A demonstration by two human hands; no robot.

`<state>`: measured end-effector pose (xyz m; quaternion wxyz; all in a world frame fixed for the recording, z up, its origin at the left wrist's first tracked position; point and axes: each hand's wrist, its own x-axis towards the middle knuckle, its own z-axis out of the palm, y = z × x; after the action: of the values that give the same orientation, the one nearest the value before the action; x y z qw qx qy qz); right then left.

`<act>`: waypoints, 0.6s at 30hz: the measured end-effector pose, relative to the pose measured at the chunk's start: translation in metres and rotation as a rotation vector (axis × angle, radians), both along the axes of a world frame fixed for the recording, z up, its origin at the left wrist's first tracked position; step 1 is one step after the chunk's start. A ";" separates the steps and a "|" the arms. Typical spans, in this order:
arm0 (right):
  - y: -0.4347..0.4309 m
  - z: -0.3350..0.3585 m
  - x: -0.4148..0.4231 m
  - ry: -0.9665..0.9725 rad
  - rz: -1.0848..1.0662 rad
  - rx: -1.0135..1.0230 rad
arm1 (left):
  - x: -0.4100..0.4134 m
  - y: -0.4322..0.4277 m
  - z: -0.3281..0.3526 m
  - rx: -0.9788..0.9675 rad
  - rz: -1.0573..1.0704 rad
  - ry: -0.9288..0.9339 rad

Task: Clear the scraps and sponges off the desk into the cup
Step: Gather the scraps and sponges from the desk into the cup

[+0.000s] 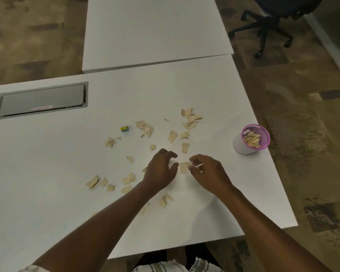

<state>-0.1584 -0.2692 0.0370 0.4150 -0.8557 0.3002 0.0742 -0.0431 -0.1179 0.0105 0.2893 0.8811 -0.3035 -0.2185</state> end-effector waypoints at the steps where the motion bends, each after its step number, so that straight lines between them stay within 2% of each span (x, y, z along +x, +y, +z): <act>1: 0.008 -0.003 0.001 0.014 0.033 0.002 | 0.001 0.015 -0.005 0.015 0.012 -0.007; 6: 0.054 -0.017 0.006 0.092 0.168 0.042 | -0.002 0.085 -0.025 0.074 0.073 -0.112; 11: 0.094 -0.028 0.009 0.145 0.297 0.030 | -0.010 0.151 -0.046 0.248 0.153 -0.260; 18: 0.127 -0.044 0.015 0.291 0.436 -0.012 | -0.033 0.212 -0.064 0.439 0.333 -0.185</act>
<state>-0.1438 -0.1423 -0.0067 0.3367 -0.8829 0.1656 0.2824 -0.0760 0.0940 -0.0537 0.0948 0.9765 -0.1255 -0.1471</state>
